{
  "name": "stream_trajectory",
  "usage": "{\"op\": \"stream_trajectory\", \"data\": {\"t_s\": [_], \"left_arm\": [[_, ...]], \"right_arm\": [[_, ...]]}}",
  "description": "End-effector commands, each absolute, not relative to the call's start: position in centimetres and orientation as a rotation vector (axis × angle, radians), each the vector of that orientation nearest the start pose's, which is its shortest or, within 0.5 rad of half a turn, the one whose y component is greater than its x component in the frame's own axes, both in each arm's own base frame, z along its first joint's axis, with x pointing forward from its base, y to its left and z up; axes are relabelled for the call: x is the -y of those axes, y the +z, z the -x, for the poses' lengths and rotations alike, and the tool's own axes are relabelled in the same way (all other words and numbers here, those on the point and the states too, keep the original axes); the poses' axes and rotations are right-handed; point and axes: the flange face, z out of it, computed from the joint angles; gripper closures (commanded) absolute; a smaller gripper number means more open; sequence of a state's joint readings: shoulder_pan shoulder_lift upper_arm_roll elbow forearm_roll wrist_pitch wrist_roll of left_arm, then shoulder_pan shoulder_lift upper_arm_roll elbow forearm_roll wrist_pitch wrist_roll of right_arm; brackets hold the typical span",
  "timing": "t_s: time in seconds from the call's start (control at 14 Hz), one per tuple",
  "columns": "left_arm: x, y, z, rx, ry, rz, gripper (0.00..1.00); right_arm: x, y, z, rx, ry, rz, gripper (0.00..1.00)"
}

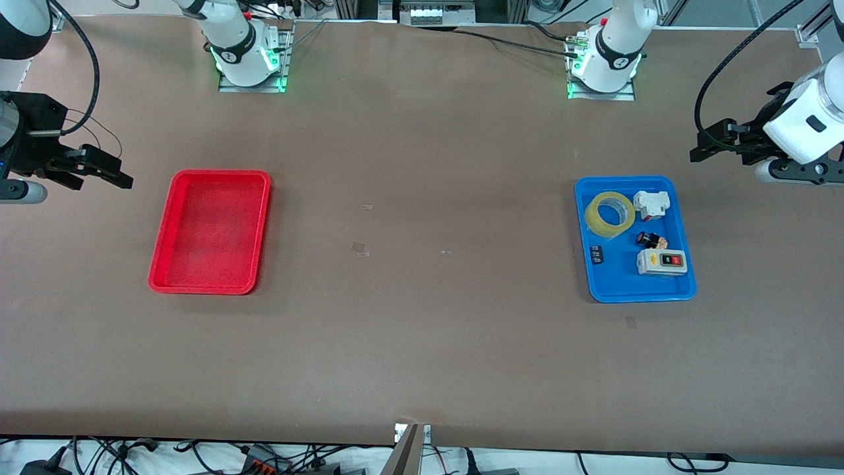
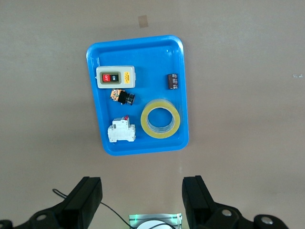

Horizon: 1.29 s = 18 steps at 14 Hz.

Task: Place and move tape with both arms
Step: 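Lower the left gripper over the yellow tape roll in the blue tray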

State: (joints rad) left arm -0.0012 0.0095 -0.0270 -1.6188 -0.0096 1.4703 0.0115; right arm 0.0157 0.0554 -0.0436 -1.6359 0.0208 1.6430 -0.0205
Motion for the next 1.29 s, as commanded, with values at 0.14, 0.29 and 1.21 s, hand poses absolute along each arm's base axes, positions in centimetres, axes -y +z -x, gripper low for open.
{"op": "stream_trajectory", "data": {"t_s": [0.14,0.29,1.21], "left_arm": [[1.3,60.0,-53.5,-0.047,0.254,3.118,0.00],[1.1,60.1,-53.5,-0.044,0.251,3.117,0.00],[-0.2,40.5,-52.3,-0.025,0.219,3.124,0.00]], "right_arm": [[1.1,57.6,-56.6,0.026,0.072,3.134,0.00],[1.1,57.4,-56.6,0.023,0.077,3.134,0.00],[1.1,57.1,-56.9,0.021,0.077,3.135,0.00]]}}
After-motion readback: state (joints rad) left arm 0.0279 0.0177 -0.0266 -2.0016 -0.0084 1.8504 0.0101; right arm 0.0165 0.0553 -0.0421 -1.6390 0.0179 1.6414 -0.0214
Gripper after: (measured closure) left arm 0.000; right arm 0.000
